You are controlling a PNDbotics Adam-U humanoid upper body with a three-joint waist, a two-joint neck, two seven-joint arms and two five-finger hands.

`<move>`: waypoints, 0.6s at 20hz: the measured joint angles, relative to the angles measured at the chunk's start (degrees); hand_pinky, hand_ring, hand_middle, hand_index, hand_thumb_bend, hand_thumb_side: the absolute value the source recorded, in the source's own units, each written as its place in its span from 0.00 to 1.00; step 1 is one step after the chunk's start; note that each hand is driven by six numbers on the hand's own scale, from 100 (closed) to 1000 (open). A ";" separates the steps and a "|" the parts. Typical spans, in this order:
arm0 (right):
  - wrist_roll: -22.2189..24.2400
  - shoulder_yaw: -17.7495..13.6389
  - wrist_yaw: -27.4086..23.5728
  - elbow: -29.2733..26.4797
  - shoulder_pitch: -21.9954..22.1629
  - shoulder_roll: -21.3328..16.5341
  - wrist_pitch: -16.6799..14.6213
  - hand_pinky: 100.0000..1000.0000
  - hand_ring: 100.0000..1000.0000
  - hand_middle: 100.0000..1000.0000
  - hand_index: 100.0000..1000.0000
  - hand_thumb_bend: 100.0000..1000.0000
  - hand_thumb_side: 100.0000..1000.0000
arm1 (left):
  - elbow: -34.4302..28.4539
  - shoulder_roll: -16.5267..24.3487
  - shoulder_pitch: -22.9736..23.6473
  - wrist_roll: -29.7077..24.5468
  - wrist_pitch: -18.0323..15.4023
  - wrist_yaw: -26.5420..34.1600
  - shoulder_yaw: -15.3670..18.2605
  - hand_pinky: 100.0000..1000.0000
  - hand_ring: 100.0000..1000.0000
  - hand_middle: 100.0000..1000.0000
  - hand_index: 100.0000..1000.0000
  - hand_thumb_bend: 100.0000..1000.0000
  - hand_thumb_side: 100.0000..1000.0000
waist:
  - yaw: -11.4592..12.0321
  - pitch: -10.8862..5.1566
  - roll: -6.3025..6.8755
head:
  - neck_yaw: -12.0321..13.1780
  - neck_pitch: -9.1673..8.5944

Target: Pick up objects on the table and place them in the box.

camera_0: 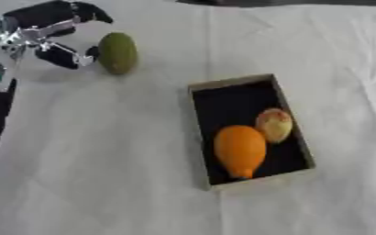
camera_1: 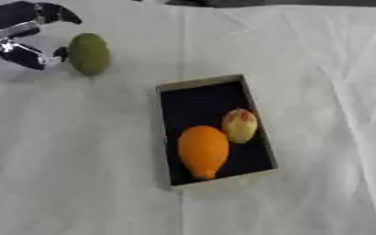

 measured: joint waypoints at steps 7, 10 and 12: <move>0.41 0.12 0.00 0.00 -0.40 0.10 0.23 0.90 0.94 0.54 0.74 0.00 0.41 | 2.46 -1.40 -0.77 0.29 0.26 -3.86 1.33 0.89 0.91 0.86 0.95 0.00 0.33 | -0.36 0.59 -0.25 | 0.23 -0.57; 0.48 0.12 0.00 0.00 -0.47 0.15 0.27 0.90 0.94 0.54 0.74 0.00 0.41 | 3.18 -1.90 -1.01 0.47 0.84 -5.02 2.04 0.88 0.91 0.85 0.95 0.00 0.36 | -0.58 0.85 -0.28 | 0.30 -0.96; 0.59 0.12 -0.01 0.00 -0.63 0.17 0.34 0.90 0.94 0.54 0.74 0.00 0.41 | 3.63 -2.23 -1.19 0.69 1.20 -5.55 2.39 0.88 0.90 0.85 0.95 0.00 0.35 | -0.71 1.03 -0.31 | 0.41 -1.06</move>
